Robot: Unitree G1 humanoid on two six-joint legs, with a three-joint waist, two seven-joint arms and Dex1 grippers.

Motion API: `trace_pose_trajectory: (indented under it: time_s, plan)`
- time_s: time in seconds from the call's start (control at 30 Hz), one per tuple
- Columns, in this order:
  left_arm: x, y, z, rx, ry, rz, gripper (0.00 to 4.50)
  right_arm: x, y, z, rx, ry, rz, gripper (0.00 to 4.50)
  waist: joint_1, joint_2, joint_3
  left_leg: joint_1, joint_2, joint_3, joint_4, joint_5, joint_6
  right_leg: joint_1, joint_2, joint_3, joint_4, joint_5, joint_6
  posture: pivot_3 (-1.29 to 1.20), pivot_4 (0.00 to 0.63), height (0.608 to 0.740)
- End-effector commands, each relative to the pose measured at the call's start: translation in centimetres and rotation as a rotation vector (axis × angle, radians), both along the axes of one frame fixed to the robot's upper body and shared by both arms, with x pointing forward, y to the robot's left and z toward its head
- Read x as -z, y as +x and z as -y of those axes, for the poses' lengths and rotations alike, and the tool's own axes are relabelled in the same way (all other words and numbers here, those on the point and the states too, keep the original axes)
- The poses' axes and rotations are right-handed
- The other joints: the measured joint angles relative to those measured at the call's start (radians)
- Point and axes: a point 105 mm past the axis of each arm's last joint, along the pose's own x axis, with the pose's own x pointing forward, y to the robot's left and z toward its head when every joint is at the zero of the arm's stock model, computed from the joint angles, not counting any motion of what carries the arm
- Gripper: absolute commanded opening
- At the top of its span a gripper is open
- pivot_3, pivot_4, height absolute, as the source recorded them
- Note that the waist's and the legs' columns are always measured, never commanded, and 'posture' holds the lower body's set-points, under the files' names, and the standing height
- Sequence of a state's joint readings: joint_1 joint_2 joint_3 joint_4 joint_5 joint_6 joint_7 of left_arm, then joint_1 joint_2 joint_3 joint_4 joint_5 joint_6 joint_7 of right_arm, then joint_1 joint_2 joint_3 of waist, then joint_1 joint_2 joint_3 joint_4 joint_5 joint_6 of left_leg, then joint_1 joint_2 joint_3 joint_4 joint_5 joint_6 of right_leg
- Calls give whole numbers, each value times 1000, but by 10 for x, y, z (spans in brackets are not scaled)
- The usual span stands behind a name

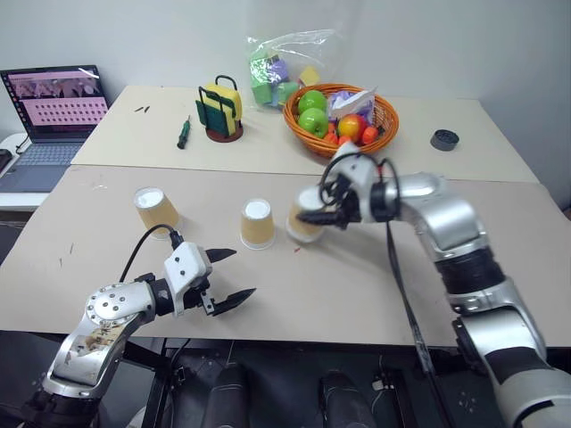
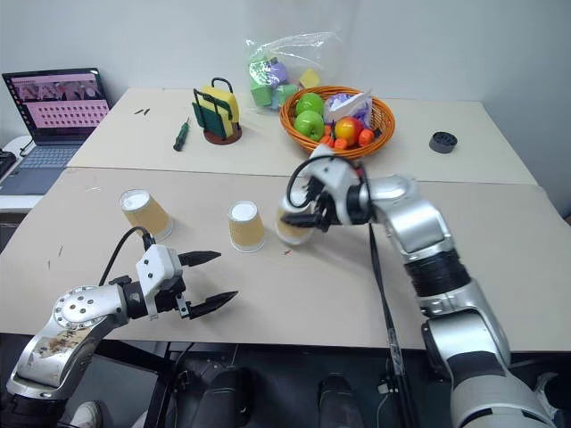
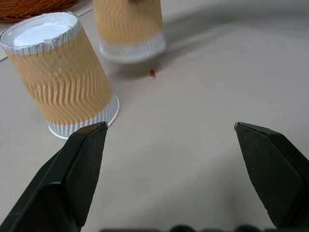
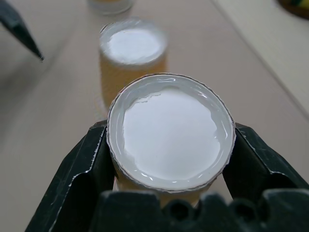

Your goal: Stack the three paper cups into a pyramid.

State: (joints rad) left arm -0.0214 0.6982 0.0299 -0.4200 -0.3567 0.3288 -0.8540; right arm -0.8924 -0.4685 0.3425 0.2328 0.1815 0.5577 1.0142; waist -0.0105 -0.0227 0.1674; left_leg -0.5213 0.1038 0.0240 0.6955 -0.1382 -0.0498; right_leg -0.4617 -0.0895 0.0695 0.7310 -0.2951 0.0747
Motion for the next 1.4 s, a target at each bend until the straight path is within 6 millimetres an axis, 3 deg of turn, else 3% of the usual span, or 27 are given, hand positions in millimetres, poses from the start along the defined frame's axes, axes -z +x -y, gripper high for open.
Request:
trace_pose_trajectory:
  time_s: [0.03, 0.23, 0.5, 0.57, 0.67, 0.77, 1.0, 1.13, 1.23, 1.3, 1.4]
  plan:
    - [-9, -4, 3, 13, -9, 38, 4500, -11, 11, 0, -20, 1, 54, 2833, 0, 0, 0, 0, 0, 0, 0, 0, 0, 0, 0, 0, 0, 0, 0, 0, 150, 661]
    - [-10, -5, 1, -7, -9, 42, 4500, 0, 23, 3, -17, -17, 31, 2833, -2, 0, 0, 1, 0, 0, 0, 0, 0, 0, 0, 0, 1, 1, 2, 0, 150, 661]
    - [-9, -6, 0, -16, -10, 38, 4500, -1, 22, -4, -40, -8, 28, 2833, -4, 0, 0, 4, 0, 0, 0, 0, 0, 2, 0, 0, 2, 0, 0, 0, 150, 661]
    - [-8, -6, 0, -15, -10, 38, 4500, -2, 20, -6, -48, 1, 32, 3834, -5, 0, 0, 4, 0, 0, 0, 0, 0, 2, 0, 0, 2, 0, 0, 0, 150, 661]
    - [-8, -6, 1, -12, -9, 38, 4500, -8, 18, -5, -45, 21, 56, 4437, -3, 0, 0, 3, 0, 0, -1, 0, 0, 1, 0, 0, 2, 0, 0, 0, 150, 661]
    - [-8, -6, 1, -15, -11, 41, 4500, -31, 13, 8, -25, 100, 94, 4437, -2, 0, 0, -1, 0, 0, -1, 0, 0, -2, 0, 0, 2, 0, 1, 0, 150, 661]
    - [-8, -9, -9, -133, -53, 55, 4500, -108, -31, 63, 4, 362, 156, 4437, 21, 0, 1, -4, 0, 0, 0, 0, 0, -5, 0, 0, 2, 1, 3, 0, 150, 661]
    - [-5, -11, -32, -461, -144, 157, 4500, -132, -53, 85, 50, 469, 165, 4437, 17, 0, 1, -2, 0, 0, 0, 0, 0, -3, -1, 0, 1, -1, -1, 0, 150, 661]
    - [-4, -15, -67, -842, -248, 240, 4500, -118, -68, 80, 52, 395, 160, 4437, 17, -1, 1, 0, 0, 0, 0, 0, 0, -1, -1, 0, 0, -1, -1, 0, 150, 661]
    - [4, -22, -92, -1092, -281, 246, 4500, -98, -77, 71, 45, 309, 151, 4437, 20, -2, 0, 2, 0, 0, 0, 0, 0, 2, -1, 0, 0, -1, -1, 0, 150, 661]
    - [10, -23, -112, -1241, -265, 264, 4500, -84, -88, 62, 26, 270, 132, 4437, 22, -2, 0, 3, 0, 0, 1, 0, 0, 3, -1, 0, 0, -3, 4, 0, 150, 661]
